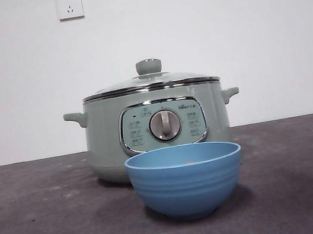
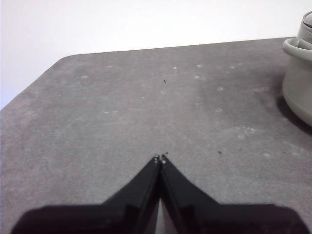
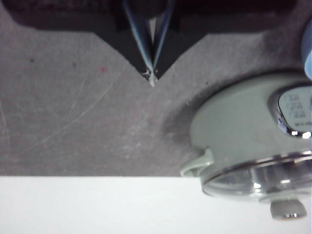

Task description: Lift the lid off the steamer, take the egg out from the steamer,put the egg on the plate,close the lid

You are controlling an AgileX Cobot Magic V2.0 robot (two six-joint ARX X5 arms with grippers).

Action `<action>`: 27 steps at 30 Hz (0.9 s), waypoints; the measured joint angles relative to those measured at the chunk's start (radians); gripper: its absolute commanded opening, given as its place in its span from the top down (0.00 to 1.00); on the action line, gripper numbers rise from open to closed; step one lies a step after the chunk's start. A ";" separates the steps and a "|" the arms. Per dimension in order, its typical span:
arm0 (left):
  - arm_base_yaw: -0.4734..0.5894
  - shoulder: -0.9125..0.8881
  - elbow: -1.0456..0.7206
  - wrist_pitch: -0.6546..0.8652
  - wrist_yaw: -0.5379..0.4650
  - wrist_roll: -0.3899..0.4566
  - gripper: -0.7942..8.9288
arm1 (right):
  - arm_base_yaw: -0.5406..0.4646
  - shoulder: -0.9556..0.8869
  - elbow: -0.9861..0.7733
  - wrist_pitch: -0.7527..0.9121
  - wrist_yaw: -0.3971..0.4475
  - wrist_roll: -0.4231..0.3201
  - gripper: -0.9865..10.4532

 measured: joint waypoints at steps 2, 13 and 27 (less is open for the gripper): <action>0.000 0.000 0.000 0.000 0.000 0.000 0.92 | 0.000 0.000 0.002 -0.016 0.002 0.000 0.91; 0.000 0.000 0.000 0.000 0.000 0.000 0.92 | 0.000 0.000 0.002 -0.016 0.002 0.007 0.91; 0.000 0.000 0.000 0.000 0.000 0.000 0.92 | 0.000 0.000 0.002 -0.016 0.002 0.011 0.91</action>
